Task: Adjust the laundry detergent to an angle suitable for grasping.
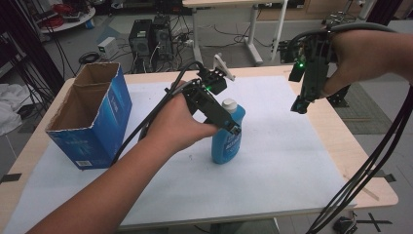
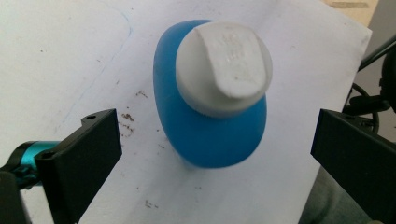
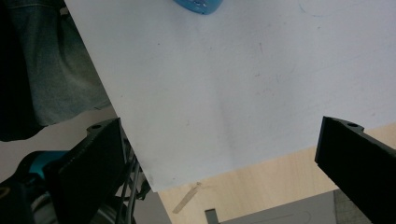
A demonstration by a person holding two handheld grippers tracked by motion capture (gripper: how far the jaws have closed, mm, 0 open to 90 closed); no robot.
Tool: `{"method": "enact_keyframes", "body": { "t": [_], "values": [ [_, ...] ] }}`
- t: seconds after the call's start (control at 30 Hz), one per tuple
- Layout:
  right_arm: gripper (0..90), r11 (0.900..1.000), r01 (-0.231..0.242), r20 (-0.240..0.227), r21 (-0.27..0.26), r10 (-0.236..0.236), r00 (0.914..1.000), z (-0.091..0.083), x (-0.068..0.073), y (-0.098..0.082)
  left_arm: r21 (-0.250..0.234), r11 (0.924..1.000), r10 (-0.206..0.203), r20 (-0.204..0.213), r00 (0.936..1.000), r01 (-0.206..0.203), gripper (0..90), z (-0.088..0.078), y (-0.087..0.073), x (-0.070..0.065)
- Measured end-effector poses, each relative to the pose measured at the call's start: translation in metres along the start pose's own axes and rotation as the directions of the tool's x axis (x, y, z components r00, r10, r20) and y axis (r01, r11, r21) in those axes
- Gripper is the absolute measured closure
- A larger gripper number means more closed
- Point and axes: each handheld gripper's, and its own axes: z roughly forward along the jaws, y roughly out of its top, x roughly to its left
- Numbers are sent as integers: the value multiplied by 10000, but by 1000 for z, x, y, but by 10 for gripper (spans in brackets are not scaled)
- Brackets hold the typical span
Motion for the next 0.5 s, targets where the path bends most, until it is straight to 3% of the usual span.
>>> {"method": "enact_keyframes", "body": {
  "t": [0.27, 0.5],
  "values": [
    [8, 9999, 141, 19, 19, -141, 9999, -1, -2, -1, -62, 10000, 36, -250, 9997, -38, 17, 15, 1, -6],
    [8, 10000, -11, 5, -12, 11, 10000, 0, -2, -1, -265, 9996, -69, -610, 9981, 53, 17, 27, 3, -11]
  ]
}}
